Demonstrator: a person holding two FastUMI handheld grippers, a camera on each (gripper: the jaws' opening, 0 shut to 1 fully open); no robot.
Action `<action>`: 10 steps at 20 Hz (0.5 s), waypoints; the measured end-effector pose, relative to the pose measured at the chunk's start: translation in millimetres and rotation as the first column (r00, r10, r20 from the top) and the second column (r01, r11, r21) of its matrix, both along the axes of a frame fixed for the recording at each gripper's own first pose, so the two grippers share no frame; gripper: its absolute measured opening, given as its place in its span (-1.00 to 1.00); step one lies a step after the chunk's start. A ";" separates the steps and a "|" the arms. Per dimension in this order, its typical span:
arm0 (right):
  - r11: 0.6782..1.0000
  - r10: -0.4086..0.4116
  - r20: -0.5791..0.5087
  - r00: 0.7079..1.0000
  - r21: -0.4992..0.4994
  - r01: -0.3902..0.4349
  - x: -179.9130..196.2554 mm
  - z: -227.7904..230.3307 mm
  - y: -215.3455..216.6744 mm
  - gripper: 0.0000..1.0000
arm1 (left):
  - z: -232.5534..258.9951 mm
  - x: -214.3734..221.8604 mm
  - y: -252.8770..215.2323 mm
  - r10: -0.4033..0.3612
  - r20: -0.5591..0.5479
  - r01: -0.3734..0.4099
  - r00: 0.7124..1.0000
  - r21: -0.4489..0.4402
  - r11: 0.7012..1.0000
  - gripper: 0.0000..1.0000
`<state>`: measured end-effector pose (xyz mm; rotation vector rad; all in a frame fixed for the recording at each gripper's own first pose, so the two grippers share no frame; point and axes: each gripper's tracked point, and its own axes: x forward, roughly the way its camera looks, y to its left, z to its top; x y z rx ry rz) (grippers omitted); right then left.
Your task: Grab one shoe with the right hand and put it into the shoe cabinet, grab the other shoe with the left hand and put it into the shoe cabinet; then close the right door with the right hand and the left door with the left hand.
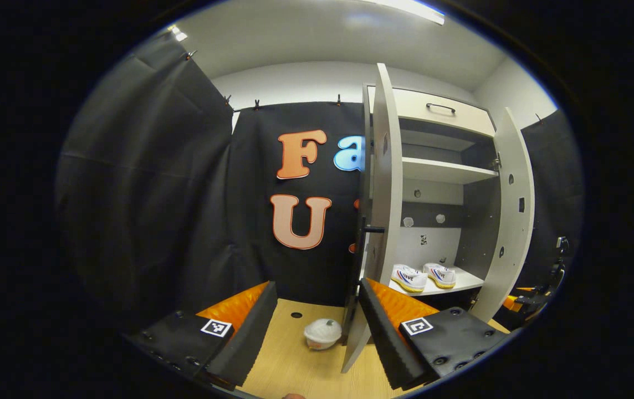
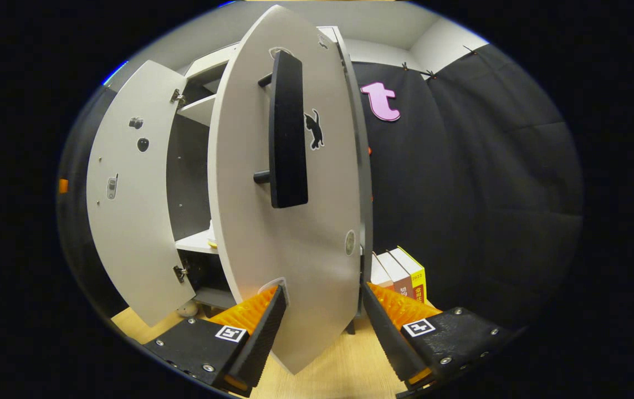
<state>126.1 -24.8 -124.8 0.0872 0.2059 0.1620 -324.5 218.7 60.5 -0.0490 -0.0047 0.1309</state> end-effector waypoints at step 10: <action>0.997 0.071 0.022 0.997 -0.012 -0.071 64.0 15.3 97.4 0.77 | -12.1 -12.5 32.4 0.057 -0.040 -0.056 0.998 0.014 0.998 0.89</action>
